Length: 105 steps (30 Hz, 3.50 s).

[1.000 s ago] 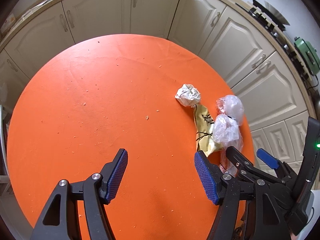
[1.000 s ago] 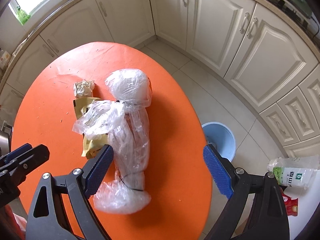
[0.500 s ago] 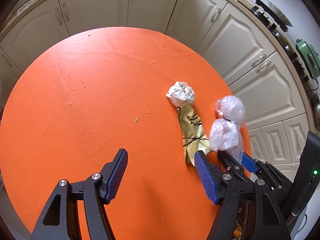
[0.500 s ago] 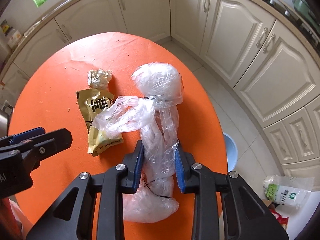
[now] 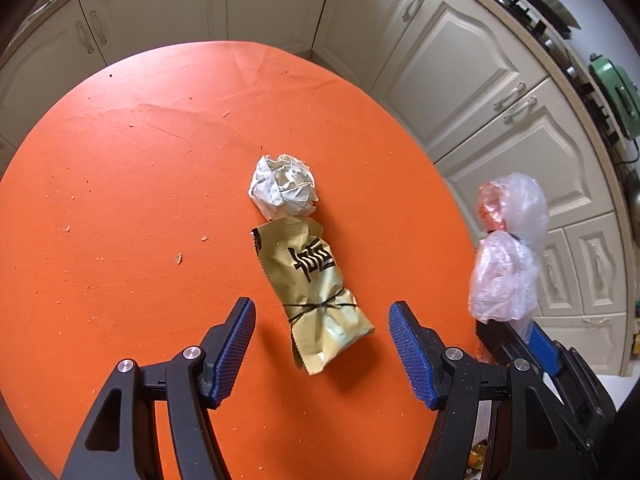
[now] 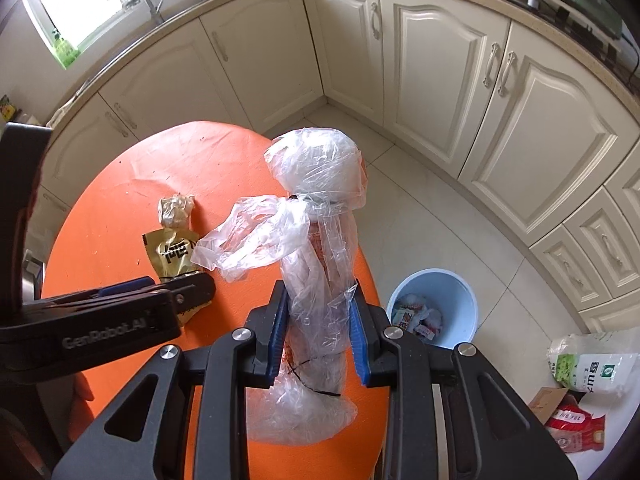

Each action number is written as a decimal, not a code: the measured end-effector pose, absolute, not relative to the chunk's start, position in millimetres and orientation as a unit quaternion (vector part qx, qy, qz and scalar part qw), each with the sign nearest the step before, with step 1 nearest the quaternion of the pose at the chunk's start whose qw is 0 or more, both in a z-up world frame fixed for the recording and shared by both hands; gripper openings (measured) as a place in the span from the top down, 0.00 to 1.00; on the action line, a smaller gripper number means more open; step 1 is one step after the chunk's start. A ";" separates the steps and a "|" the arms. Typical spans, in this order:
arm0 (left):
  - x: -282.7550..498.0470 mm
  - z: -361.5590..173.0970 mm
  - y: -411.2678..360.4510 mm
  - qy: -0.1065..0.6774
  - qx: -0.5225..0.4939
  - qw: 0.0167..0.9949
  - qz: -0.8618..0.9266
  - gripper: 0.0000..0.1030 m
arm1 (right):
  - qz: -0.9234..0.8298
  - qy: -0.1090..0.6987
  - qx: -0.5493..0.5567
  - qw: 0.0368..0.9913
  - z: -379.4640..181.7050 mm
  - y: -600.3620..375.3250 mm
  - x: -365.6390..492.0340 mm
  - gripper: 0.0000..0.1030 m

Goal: Collect trash
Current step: 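Grasp the gold snack wrapper with the left tool while the right tool holds the bundle, then carry the bundle and gold wrapper toward the blue bucket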

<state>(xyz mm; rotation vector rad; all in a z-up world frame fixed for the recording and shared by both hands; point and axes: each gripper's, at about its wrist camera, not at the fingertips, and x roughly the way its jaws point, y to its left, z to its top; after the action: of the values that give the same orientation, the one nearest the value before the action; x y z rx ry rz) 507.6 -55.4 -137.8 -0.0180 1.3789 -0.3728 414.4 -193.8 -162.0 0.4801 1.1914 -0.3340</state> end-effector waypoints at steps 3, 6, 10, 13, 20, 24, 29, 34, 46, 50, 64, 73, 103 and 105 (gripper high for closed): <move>504.1 -142.2 -61.5 0.611 0.013 0.771 -0.178 0.63 | -0.155 0.555 0.225 0.786 -164.3 -196.1 415.6 0.73; 499.7 -142.8 -70.3 0.605 0.039 0.772 -0.191 0.67 | -0.155 0.558 0.229 0.782 -167.8 -198.0 415.4 0.73; 496.1 -144.4 -74.7 0.604 0.048 0.771 -0.197 0.68 | -0.155 0.559 0.235 0.780 -171.2 -200.0 415.9 0.73; 498.5 -142.8 -76.8 0.602 0.049 0.771 -0.200 0.68 | -0.156 0.558 0.239 0.779 -171.3 -201.5 414.4 0.73; 481.0 -126.5 -80.1 0.587 0.060 0.781 -0.205 0.68 | -0.160 0.551 0.245 0.782 -163.3 -203.7 404.5 0.73; 469.2 -118.8 -89.8 0.579 0.065 0.785 -0.209 0.68 | -0.167 0.542 0.249 0.785 -155.2 -208.5 392.4 0.73; 447.4 -107.0 -102.8 0.569 0.075 0.788 -0.221 0.78 | -0.180 0.530 0.256 0.788 -144.4 -220.1 370.6 0.73; 427.9 -98.9 -126.8 0.562 0.091 0.786 -0.242 0.89 | -0.202 0.516 0.269 0.788 -136.0 -241.4 342.2 0.73; 452.1 -119.8 -124.1 0.591 0.072 0.773 -0.220 0.86 | -0.212 0.524 0.288 0.773 -152.6 -265.3 306.9 0.73; 454.0 -121.7 -121.5 0.583 0.080 0.784 -0.197 0.45 | -0.203 0.525 0.290 0.774 -155.6 -263.9 311.1 0.73; 449.5 -146.2 -135.8 0.597 0.087 0.771 -0.204 0.72 | -0.182 0.534 0.294 0.772 -162.3 -257.6 322.9 0.73; 442.5 -134.2 -148.7 0.579 0.104 0.777 -0.226 0.72 | -0.192 0.527 0.301 0.771 -157.6 -265.7 310.8 0.73; 413.9 -164.1 -340.3 0.551 0.225 0.721 -0.354 0.66 | -0.320 0.494 0.390 0.708 -179.0 -376.7 183.6 0.73; 417.2 -170.6 -348.9 0.552 0.229 0.721 -0.350 0.40 | -0.327 0.496 0.393 0.702 -182.5 -383.0 177.4 0.73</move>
<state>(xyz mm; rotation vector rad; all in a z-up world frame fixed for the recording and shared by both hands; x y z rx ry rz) 417.2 -348.9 -170.6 0.5067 1.2187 -0.7737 177.4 -383.0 -182.5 0.8747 1.1033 -0.7270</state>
